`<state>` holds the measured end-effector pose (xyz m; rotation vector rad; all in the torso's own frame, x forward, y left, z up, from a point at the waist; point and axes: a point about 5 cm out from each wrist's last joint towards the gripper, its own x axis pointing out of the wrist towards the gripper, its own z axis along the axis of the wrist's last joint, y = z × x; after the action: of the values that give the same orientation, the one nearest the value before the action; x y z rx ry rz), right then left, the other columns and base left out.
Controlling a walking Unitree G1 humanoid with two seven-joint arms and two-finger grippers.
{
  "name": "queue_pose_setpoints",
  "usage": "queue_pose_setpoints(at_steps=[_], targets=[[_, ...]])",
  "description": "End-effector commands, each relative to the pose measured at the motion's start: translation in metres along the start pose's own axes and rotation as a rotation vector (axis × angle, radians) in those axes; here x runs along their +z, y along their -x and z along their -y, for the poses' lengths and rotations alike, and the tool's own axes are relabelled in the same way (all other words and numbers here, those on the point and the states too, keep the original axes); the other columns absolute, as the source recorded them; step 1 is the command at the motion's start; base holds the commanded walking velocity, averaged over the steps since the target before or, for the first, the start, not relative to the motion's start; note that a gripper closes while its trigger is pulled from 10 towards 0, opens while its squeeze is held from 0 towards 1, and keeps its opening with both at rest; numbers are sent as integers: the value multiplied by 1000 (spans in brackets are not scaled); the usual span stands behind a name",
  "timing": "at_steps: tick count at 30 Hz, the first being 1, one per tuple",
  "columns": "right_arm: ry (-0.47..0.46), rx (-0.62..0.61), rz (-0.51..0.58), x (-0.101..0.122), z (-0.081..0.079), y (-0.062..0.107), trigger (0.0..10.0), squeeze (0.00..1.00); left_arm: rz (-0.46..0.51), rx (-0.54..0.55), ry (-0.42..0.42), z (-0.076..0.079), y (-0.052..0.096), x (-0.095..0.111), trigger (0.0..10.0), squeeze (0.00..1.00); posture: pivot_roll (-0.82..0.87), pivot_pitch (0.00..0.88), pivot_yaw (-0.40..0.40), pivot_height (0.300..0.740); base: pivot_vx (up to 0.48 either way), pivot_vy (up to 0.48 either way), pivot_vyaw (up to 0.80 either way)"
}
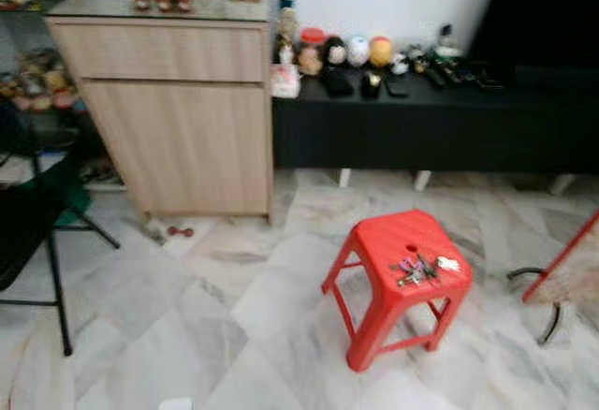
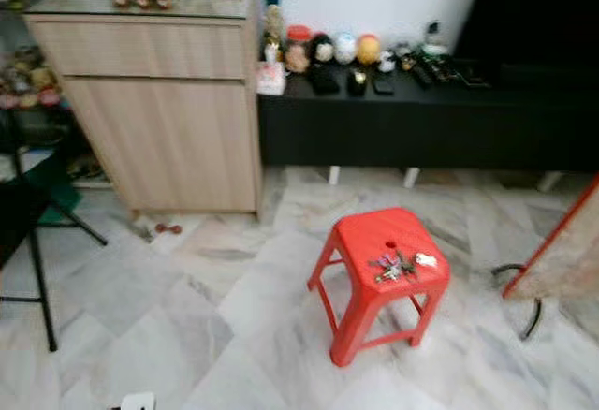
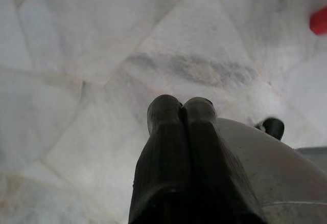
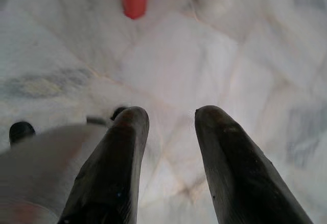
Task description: Hang keys on a hook
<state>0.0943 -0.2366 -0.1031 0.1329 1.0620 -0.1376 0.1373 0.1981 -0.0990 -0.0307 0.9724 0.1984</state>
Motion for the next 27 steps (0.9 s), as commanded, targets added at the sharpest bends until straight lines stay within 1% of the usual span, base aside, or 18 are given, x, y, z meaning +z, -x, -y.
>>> queue_pose_setpoints(at_steps=[1, 2, 10, 13, 22, 25, 27], targets=[[-14, -1, 38, 9, 1, -2, 10000, 0, -53, 7, -11, -1, 3, -14, 10000, 0, 165, 0, -86, 740, 311, 0, 663], [-33, -1, 42, 9, 0, -2, 10000, 0, -51, 7, -15, -2, 3, -14, 10000, 0, 150, 0, -88, 740, 322, 0, 0], [-19, 10, 37, 8, -3, -2, 10000, 0, -54, 12, -3, -5, 3, -14, 10000, 0, 153, 0, -86, 740, 333, 0, 0], [-18, 13, 40, 8, -5, -3, 10000, 0, -56, 5, -18, -7, 3, -13, 10000, 0, 147, 0, -75, 740, 346, 0, 0], [-70, 5, 48, 7, -8, -3, 10000, 0, -51, -2, -44, -10, 3, -11, 10000, 0, 155, 0, -62, 740, 335, 0, 0], [-70, 6, 48, 7, -9, -3, 10000, 0, -53, -8, -59, -11, 2, -10, 10000, 0, 160, 0, -59, 740, 0, 0, 0], [-79, 3, 49, 7, -9, -3, 10000, 0, -53, -3, -55, -12, 2, -10, 10000, 0, 156, 0, -55, 740, 0, 0, 0]])
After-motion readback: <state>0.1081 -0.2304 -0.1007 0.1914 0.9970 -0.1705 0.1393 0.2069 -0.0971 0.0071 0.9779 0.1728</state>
